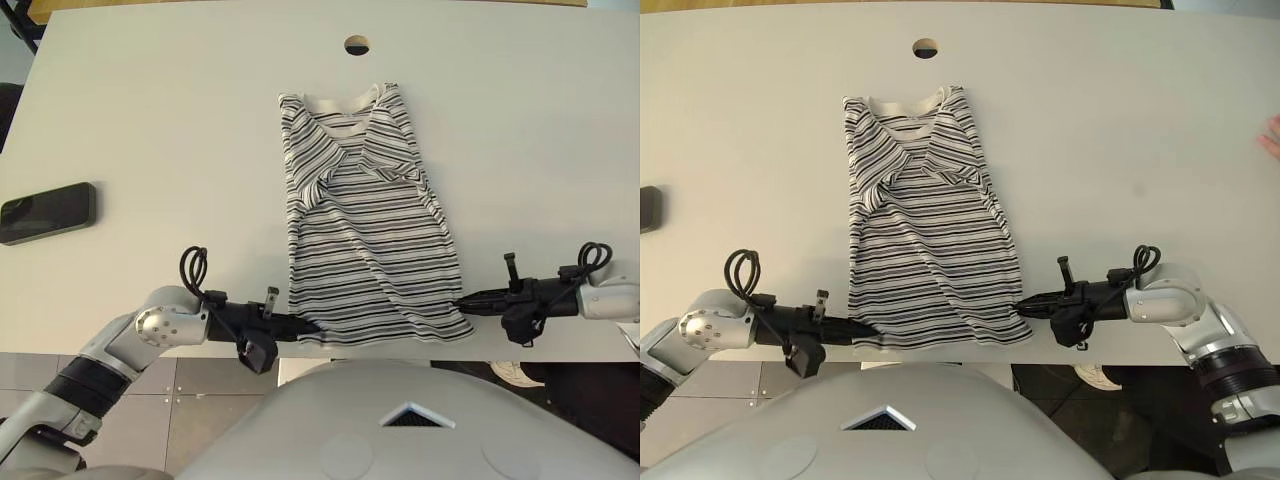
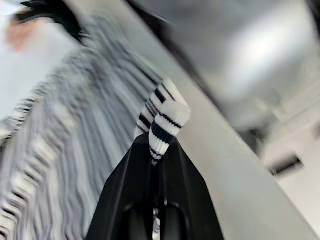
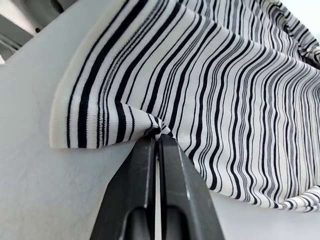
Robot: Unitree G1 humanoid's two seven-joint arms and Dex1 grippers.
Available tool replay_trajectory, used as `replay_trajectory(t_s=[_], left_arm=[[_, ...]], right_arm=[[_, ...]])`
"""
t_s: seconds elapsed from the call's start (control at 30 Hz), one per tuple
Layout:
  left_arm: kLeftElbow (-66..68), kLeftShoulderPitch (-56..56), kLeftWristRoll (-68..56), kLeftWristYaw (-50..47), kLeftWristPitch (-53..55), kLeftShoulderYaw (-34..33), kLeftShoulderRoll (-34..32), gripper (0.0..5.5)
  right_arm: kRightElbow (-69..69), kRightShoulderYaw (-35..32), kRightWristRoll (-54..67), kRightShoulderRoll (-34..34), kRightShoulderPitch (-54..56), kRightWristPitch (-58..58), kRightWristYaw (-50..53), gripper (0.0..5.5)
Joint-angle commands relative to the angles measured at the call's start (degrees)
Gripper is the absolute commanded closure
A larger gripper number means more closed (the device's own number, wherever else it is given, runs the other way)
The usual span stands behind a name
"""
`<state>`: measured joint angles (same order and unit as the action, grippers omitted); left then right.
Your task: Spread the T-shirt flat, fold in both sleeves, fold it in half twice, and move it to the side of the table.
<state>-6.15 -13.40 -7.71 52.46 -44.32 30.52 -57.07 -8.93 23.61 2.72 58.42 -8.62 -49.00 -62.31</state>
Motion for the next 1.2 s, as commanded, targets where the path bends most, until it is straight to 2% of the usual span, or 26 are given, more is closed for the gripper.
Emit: replay_trajectory(t_s=[0.03,0.17,0.27,0.4,0.57,0.7,0.97,1.1,1.2], left_arm=[[-8.5,-1.1,-20.8,9.0,20.2,-0.7,-6.4,5.38],[-15.3,-3.9,-37.5,17.5,34.4,-3.8,-12.9,5.38],[-19.6,-6.4,-45.3,21.6,41.7,-7.4,-15.7,5.38],[-21.7,-9.9,-49.2,24.4,45.5,-13.4,-14.1,5.38],[-16.4,-7.1,-51.0,21.7,47.3,-19.5,-3.7,5.38],[-11.0,-1.8,-46.5,16.9,47.1,-22.6,5.6,5.38],[0.9,8.1,-40.9,15.7,48.2,-26.1,17.1,5.38],[13.5,18.6,-36.0,14.1,45.2,-26.7,26.7,5.38],[25.1,25.1,-30.9,13.9,42.1,-28.1,29.8,5.38]], right_arm=[[13.5,2.1,19.8,10.3,-6.7,26.8,-12.2,5.4],[23.4,-3.2,38.6,16.0,-8.3,42.9,-19.5,5.4],[25.8,-7.8,44.3,17.3,-10.1,48.9,-21.9,5.4],[27.4,-13.3,46.1,15.9,-12.5,52.9,-23.6,5.4],[25.3,-16.4,45.1,7.7,-9.2,54.1,-21.2,5.4],[23.4,-17.5,42.6,0.3,-4.9,54.5,-17.8,5.4],[17.1,-19.5,40.3,-10.2,4.3,55.8,-14.5,5.4],[6.5,-20.4,37.3,-18.0,10.6,52.2,-13.3,5.4],[0.4,-21.6,35.4,-22.3,14.6,50.4,-12.2,5.4]])
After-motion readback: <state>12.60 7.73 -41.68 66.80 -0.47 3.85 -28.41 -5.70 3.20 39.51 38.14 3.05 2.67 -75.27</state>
